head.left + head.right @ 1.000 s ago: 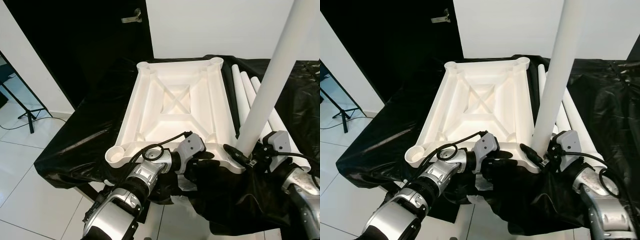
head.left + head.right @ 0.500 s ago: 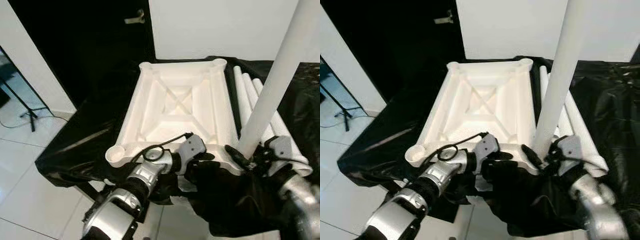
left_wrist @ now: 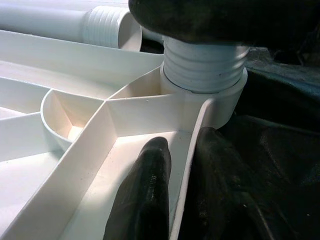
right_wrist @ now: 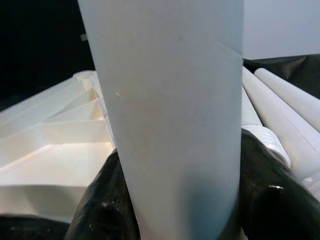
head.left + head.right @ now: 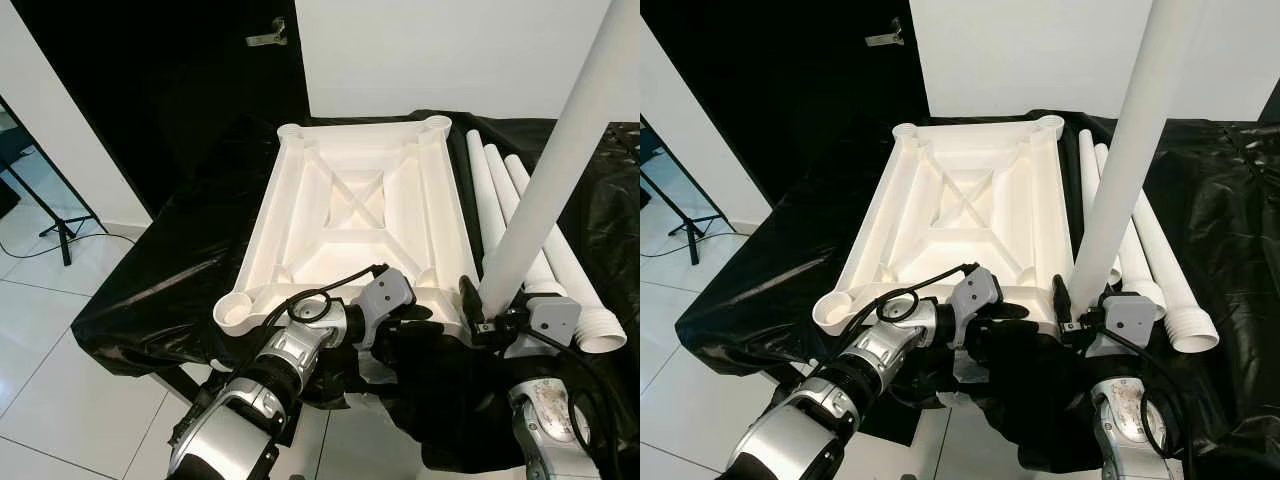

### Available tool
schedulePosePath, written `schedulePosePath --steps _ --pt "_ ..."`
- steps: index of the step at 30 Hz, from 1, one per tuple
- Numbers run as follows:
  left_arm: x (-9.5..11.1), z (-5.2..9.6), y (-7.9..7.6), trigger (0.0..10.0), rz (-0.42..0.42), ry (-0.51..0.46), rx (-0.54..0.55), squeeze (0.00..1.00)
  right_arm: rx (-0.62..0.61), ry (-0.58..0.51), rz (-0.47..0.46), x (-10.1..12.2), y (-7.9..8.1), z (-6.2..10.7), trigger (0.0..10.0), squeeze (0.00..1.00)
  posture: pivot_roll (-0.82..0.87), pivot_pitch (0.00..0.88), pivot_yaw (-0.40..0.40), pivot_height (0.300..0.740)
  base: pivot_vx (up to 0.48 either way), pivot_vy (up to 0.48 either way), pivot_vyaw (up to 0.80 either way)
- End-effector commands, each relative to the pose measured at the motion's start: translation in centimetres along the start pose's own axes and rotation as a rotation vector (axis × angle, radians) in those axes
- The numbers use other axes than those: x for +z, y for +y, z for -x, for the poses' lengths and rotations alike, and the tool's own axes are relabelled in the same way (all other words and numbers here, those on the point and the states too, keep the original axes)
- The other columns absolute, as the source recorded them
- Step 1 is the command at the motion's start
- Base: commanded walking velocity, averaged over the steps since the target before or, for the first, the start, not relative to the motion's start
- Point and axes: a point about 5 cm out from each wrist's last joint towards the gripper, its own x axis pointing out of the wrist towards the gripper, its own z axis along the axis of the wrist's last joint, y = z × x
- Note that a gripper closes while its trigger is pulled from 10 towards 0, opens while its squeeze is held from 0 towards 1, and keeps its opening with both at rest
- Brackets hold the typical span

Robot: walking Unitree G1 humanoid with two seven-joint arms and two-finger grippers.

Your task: Building children table

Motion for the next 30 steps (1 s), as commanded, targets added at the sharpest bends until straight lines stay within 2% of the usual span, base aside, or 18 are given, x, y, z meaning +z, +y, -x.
schedulePosePath --steps 1,2,3,5,6,7,10,12,14,15,17,26,27,30 --pt "-2.8 0.3 -2.1 10.0 0.100 0.085 -0.187 0.00 -0.062 0.088 0.038 -1.6 -0.9 0.6 10.0 0.00 0.06 0.000 0.080 0.740 0.000 0.000 0.00" --pt "-2.8 0.3 -2.1 10.0 0.100 0.085 -0.187 0.00 -0.062 0.088 0.038 -1.6 -0.9 0.6 10.0 0.00 0.06 0.000 0.080 0.740 0.000 0.000 0.00" --pt "-2.9 0.2 -2.2 10.0 0.102 0.084 -0.188 0.00 -0.012 0.082 0.018 -1.4 -0.9 0.2 10.0 1.00 0.05 0.000 0.073 0.740 0.000 0.000 0.00" --pt "-2.9 0.2 -2.3 10.0 0.104 0.083 -0.189 0.00 0.078 0.078 0.021 -1.3 -0.7 -0.3 10.0 1.00 0.05 0.000 0.072 0.740 0.000 0.000 0.00" --pt "-2.9 0.2 -2.3 10.0 0.104 0.083 -0.189 0.00 0.078 0.078 0.021 -1.3 -0.7 -0.3 10.0 1.00 0.05 0.000 0.072 0.740 0.000 0.000 0.00" --pt "-2.9 0.2 -2.3 10.0 0.106 0.082 -0.189 0.00 0.132 0.078 0.020 -1.2 -0.7 -0.5 10.0 0.00 0.05 0.000 0.068 0.740 0.000 0.000 0.00" --pt "-3.0 0.1 -2.4 10.0 0.109 0.078 -0.187 0.00 0.297 0.085 0.009 -0.8 -0.9 -1.0 10.0 0.00 0.05 0.000 0.059 0.740 0.000 0.000 0.00" --pt "-3.0 0.1 -2.4 10.0 0.109 0.078 -0.187 0.00 0.297 0.085 0.009 -0.8 -0.9 -1.0 10.0 0.00 0.05 0.000 0.059 0.740 0.000 0.000 0.00" --pt "-2.9 0.0 -2.4 10.0 0.111 0.074 -0.185 0.00 0.415 0.092 0.034 -0.4 -1.4 -1.4 10.0 0.00 0.05 0.000 0.056 0.740 0.000 0.000 0.00" --pt "-2.9 0.0 -2.4 10.0 0.111 0.074 -0.185 0.00 0.415 0.092 0.034 -0.4 -1.4 -1.4 10.0 0.00 0.05 0.000 0.056 0.740 0.000 0.000 0.00" --pt "-2.9 -0.1 -2.5 10.0 0.113 0.071 -0.184 0.00 0.514 0.123 0.065 -0.3 -2.2 -1.8 10.0 0.00 0.06 0.000 0.051 0.740 0.000 0.000 0.00" --pt "-3.0 0.0 -2.5 10.0 0.118 0.068 -0.178 0.00 0.608 0.160 0.117 -0.1 -3.8 -2.6 10.0 0.00 0.06 0.000 0.049 0.740 0.000 0.000 0.00" --pt "-3.1 0.0 -2.5 10.0 0.118 0.068 -0.178 0.00 0.643 0.162 0.112 0.1 -3.8 -2.6 0.0 0.00 0.06 0.000 0.048 0.740 0.000 0.000 0.00" --pt "-3.1 0.0 -2.5 10.0 0.119 0.069 -0.177 0.00 0.704 0.179 0.097 0.2 -3.8 -2.3 0.0 0.00 0.06 0.000 0.051 0.740 0.000 0.000 0.00"
